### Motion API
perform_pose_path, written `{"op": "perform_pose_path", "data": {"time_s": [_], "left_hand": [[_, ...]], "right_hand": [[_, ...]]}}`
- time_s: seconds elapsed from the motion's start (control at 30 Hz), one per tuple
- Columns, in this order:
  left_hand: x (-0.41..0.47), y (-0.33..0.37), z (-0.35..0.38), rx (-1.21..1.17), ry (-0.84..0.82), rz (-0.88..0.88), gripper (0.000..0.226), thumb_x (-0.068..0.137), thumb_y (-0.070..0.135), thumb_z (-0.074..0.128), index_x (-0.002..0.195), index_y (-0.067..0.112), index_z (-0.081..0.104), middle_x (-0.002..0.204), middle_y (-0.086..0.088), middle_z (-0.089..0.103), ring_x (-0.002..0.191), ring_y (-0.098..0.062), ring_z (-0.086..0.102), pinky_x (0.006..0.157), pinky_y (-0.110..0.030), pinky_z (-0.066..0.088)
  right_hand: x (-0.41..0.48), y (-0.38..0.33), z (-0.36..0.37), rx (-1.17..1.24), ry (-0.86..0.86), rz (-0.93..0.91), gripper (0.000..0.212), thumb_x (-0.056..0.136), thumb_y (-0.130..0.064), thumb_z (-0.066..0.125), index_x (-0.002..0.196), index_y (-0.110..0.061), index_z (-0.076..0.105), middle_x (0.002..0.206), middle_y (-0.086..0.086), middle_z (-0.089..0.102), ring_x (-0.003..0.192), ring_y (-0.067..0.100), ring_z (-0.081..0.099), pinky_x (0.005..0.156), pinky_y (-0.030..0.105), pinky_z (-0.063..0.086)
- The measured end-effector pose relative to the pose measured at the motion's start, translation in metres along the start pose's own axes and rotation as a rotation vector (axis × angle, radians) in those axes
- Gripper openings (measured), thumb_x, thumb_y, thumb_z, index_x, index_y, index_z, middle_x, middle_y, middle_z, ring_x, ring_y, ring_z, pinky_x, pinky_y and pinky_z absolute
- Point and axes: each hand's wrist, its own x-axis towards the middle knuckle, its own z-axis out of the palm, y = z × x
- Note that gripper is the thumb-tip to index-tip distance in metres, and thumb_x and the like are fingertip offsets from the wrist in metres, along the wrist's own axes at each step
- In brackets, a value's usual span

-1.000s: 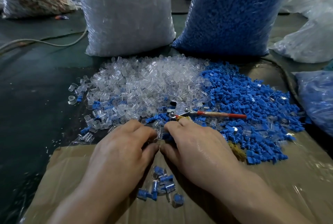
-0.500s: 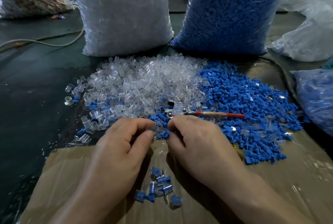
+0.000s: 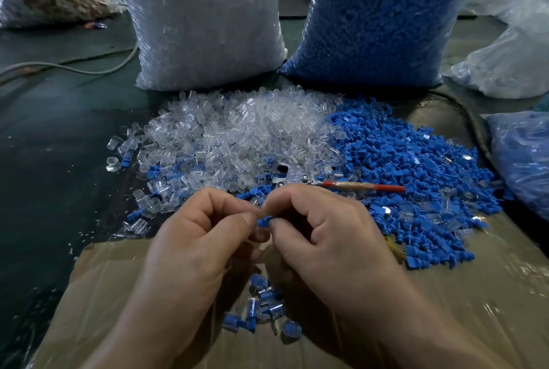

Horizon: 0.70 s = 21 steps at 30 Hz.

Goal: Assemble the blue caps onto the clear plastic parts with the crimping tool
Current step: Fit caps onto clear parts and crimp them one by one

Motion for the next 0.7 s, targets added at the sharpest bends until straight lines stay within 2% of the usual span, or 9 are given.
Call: {"op": "perform_pose_path", "data": {"time_s": [0.07,0.13,0.27,0.37,0.5,0.7], "left_hand": [[-0.001,0.001,0.001,0.092,0.034,0.058,0.036,0.062,0.049,0.077,0.081,0.019,0.071,0.066,-0.011,0.066,0.058,-0.025,0.057,0.056,-0.039,0.048],[-0.002,0.003,0.001,0.173,0.073,0.107,0.04,0.062,0.056,0.074,0.081,0.021,0.07,0.058,-0.008,0.06,0.053,-0.023,0.053,0.052,-0.04,0.045],[-0.003,0.007,0.004,0.028,0.063,0.054,0.033,0.064,0.039,0.088,0.079,0.018,0.068,0.057,-0.014,0.058,0.048,-0.026,0.053,0.049,-0.037,0.046],[-0.003,0.008,0.007,-0.001,0.022,0.056,0.028,0.059,0.038,0.077,0.078,0.019,0.069,0.06,-0.015,0.061,0.05,-0.022,0.056,0.046,-0.029,0.048],[-0.003,0.009,0.01,0.005,-0.016,0.079,0.026,0.06,0.033,0.073,0.083,0.02,0.074,0.07,-0.016,0.065,0.055,-0.016,0.06,0.048,-0.023,0.05],[-0.002,0.009,0.009,0.031,-0.009,0.091,0.035,0.054,0.042,0.075,0.085,0.024,0.076,0.072,-0.012,0.069,0.057,-0.015,0.065,0.051,-0.021,0.052]], "right_hand": [[0.0,0.0,0.0,-0.007,0.04,-0.024,0.009,0.088,-0.025,0.064,0.095,-0.031,0.063,0.085,-0.016,0.063,0.084,0.005,0.061,0.068,0.023,0.049],[-0.001,0.0,0.0,-0.015,0.07,-0.054,0.009,0.088,-0.025,0.063,0.096,-0.031,0.062,0.085,-0.015,0.063,0.082,0.005,0.061,0.067,0.025,0.049],[-0.001,-0.003,0.002,-0.074,0.105,-0.144,0.011,0.087,-0.025,0.06,0.098,-0.029,0.062,0.09,-0.015,0.063,0.084,0.004,0.06,0.069,0.026,0.05],[0.0,-0.003,0.002,-0.159,0.057,-0.204,0.013,0.089,-0.027,0.054,0.1,-0.028,0.059,0.09,-0.015,0.061,0.082,0.004,0.058,0.068,0.03,0.05],[-0.001,-0.002,0.002,-0.246,0.048,-0.255,0.018,0.091,-0.029,0.05,0.108,-0.027,0.057,0.095,-0.013,0.061,0.082,0.007,0.059,0.067,0.032,0.05],[0.0,0.001,0.001,-0.18,0.134,-0.237,0.02,0.092,-0.026,0.055,0.107,-0.021,0.068,0.095,-0.009,0.065,0.086,0.006,0.062,0.074,0.03,0.052]]}}
